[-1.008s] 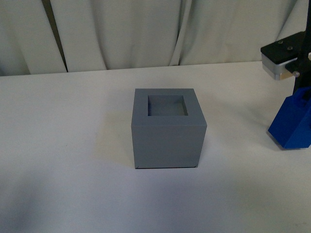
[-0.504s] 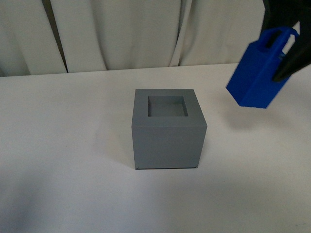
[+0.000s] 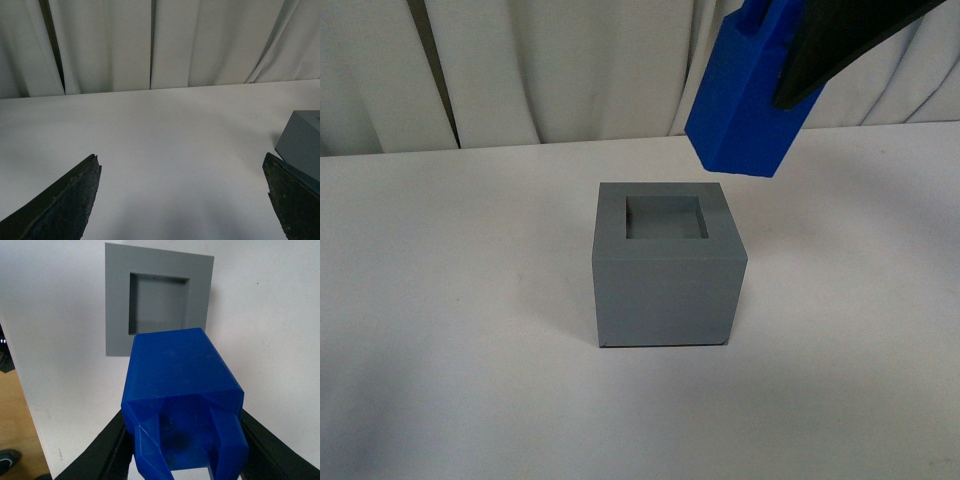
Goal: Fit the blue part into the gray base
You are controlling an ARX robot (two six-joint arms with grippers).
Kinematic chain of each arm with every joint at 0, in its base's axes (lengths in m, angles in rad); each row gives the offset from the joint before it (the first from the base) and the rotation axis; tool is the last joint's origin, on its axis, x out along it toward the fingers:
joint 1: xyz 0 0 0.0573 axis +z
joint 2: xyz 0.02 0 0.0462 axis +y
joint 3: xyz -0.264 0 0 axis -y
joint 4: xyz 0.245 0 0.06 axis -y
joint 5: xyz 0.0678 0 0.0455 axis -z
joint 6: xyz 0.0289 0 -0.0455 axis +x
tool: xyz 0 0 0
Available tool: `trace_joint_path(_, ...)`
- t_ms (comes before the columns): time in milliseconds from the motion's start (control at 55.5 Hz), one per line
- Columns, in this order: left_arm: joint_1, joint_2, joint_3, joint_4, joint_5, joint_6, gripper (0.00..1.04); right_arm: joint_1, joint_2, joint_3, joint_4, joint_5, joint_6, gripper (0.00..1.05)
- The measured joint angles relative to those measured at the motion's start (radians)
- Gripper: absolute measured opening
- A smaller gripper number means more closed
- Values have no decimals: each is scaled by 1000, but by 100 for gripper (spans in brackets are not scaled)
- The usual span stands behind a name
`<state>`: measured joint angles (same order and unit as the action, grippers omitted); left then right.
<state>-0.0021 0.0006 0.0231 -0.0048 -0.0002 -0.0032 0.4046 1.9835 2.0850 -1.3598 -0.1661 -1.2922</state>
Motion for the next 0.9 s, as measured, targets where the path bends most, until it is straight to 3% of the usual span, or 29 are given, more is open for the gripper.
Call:
trace_joint_path(486,0,0,0,0,0,0,99,88,72,27,3,48,73,48)
trace_joint_path(900,0,0,0,0,0,0,99,94,81,19,5,40,118,48)
